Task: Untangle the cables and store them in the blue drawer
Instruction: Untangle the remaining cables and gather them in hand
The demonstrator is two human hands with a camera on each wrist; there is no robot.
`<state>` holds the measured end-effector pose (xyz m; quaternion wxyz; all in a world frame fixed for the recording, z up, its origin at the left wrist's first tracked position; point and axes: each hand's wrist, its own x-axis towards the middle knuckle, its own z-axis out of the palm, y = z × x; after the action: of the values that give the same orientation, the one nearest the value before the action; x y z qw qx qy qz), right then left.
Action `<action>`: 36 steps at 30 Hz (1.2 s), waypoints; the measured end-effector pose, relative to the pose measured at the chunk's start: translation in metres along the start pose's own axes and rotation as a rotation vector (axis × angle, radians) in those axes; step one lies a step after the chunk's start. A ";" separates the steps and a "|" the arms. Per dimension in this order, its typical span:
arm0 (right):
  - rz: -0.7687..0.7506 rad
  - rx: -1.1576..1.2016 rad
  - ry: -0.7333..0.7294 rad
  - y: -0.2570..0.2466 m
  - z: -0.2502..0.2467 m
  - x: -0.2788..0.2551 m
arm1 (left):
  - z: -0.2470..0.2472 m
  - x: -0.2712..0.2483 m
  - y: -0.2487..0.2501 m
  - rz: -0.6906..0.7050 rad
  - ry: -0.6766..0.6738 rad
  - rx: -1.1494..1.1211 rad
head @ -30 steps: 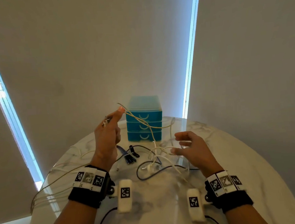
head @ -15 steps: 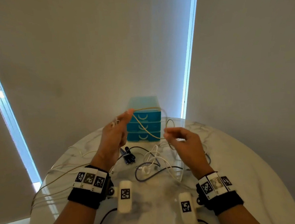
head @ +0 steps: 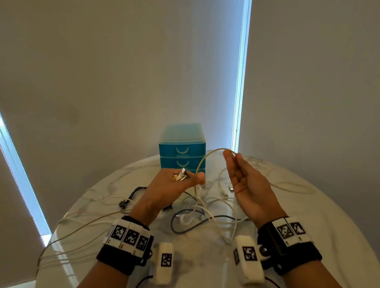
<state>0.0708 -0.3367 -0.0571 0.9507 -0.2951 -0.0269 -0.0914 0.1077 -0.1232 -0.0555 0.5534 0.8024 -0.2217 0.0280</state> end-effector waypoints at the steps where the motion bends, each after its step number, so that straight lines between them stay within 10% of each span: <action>1: 0.021 -0.046 -0.013 0.002 0.000 0.001 | 0.000 0.000 0.000 -0.002 0.044 -0.052; 11: 0.072 -0.947 -0.385 0.027 0.006 -0.015 | -0.021 0.004 -0.007 -0.113 0.197 -0.576; 17: -0.121 -0.948 -0.402 0.032 0.016 -0.025 | -0.017 0.003 -0.010 -0.122 0.199 -0.426; 24: -0.405 -0.832 -0.098 0.021 0.011 -0.011 | -0.013 0.003 -0.007 -0.164 0.132 -0.259; 27: -0.346 -0.584 -0.135 0.010 0.012 -0.009 | -0.018 0.004 -0.006 -0.179 0.129 -0.493; 31: -0.210 -0.855 -0.211 0.023 0.013 -0.012 | -0.025 0.006 -0.007 -0.193 0.011 -0.899; 36: -0.037 -0.834 -0.186 0.049 0.022 -0.016 | -0.016 0.008 -0.002 -0.215 -0.016 -0.800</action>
<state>0.0643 -0.2817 -0.0676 0.7417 -0.6607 -0.0788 -0.0844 0.1190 -0.1114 -0.0484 0.8197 0.5426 -0.1345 -0.1246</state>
